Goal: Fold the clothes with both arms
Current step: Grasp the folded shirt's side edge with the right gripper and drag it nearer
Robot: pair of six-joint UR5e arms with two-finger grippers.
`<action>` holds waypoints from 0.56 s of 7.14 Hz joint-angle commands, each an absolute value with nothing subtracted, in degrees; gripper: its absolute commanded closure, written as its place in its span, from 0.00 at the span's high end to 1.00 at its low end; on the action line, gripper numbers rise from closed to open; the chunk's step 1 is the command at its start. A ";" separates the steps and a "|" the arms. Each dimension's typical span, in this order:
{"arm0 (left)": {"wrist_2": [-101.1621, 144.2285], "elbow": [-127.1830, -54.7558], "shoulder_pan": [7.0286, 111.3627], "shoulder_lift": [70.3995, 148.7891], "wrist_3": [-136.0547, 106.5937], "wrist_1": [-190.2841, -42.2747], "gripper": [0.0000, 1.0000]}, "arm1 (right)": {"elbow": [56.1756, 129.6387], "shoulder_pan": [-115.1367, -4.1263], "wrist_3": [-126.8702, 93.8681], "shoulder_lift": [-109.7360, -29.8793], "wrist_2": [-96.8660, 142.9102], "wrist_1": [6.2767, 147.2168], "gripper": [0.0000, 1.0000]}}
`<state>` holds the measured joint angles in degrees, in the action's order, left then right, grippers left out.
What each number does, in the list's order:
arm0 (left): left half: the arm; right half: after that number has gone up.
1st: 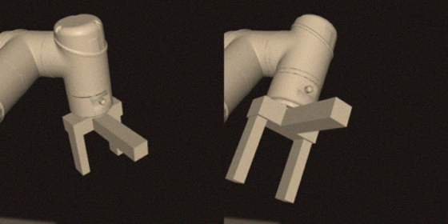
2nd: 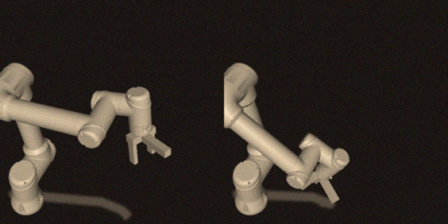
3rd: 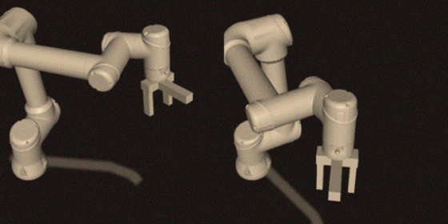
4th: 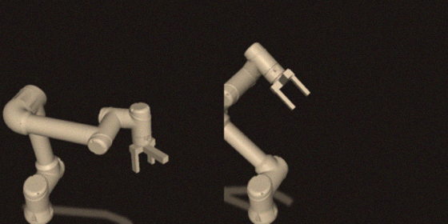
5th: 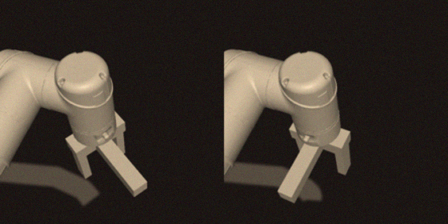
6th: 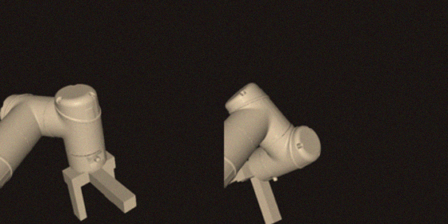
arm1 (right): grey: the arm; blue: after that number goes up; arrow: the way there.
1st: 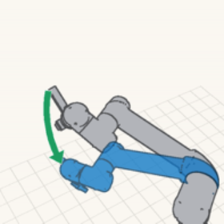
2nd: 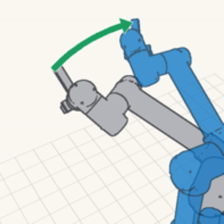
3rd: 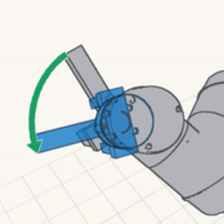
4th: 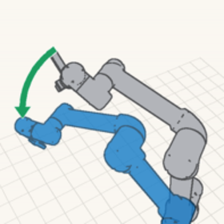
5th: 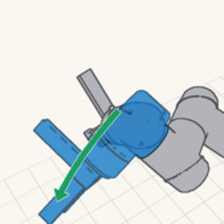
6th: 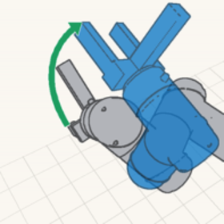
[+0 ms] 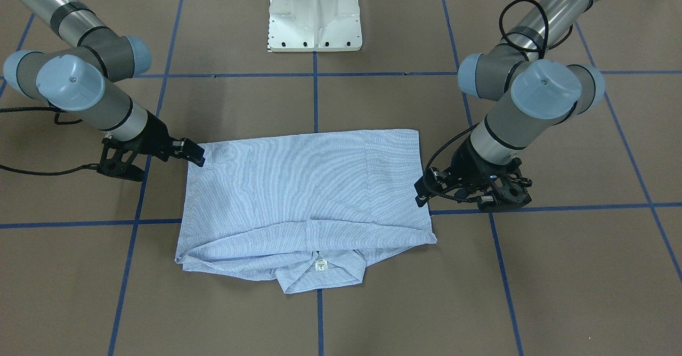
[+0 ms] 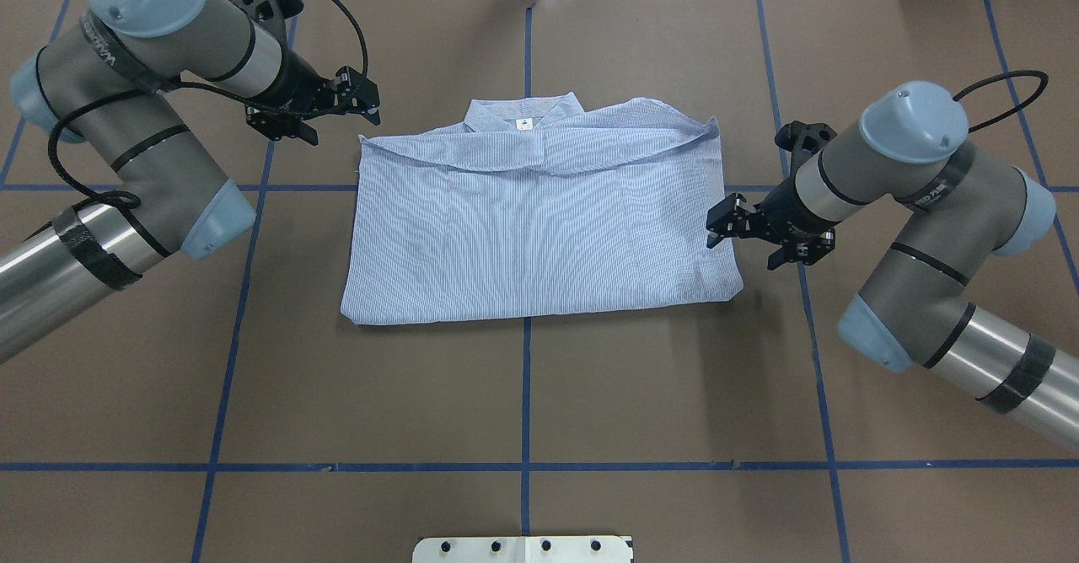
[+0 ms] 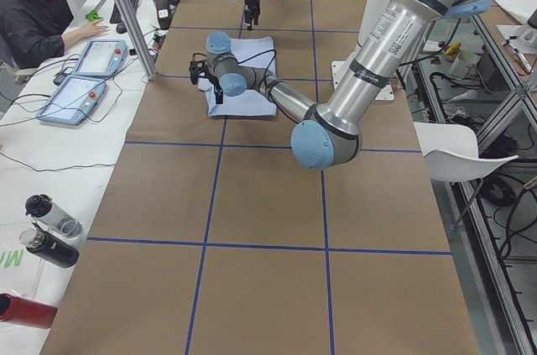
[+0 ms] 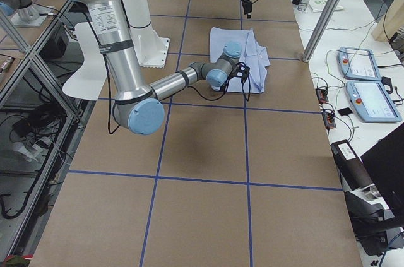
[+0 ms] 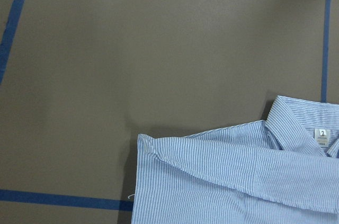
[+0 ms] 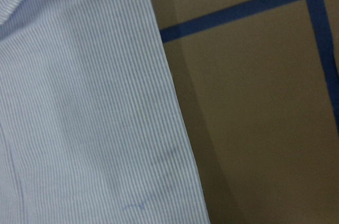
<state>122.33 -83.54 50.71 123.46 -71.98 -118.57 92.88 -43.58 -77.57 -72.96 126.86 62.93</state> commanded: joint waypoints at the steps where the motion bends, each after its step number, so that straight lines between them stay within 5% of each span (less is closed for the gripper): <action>1: 122.26 -83.58 50.71 123.40 -71.98 -118.56 0.99 | 92.73 -41.49 -77.61 -73.39 126.12 63.02 0.93; 2: 122.17 -83.58 50.71 123.22 -71.98 -118.56 0.99 | 92.64 -40.96 -77.61 -73.39 126.21 63.02 0.83; 3: 122.17 -83.58 50.71 123.14 -71.98 -118.56 0.99 | 92.64 -40.35 -77.61 -73.30 126.30 63.02 0.64; 4: 122.08 -83.58 50.71 123.05 -71.98 -118.56 0.99 | 92.64 -40.34 -77.61 -73.30 126.30 63.02 0.21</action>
<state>122.16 -83.58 50.71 123.16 -71.98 -118.57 92.66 -40.62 -77.61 -73.33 126.27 63.01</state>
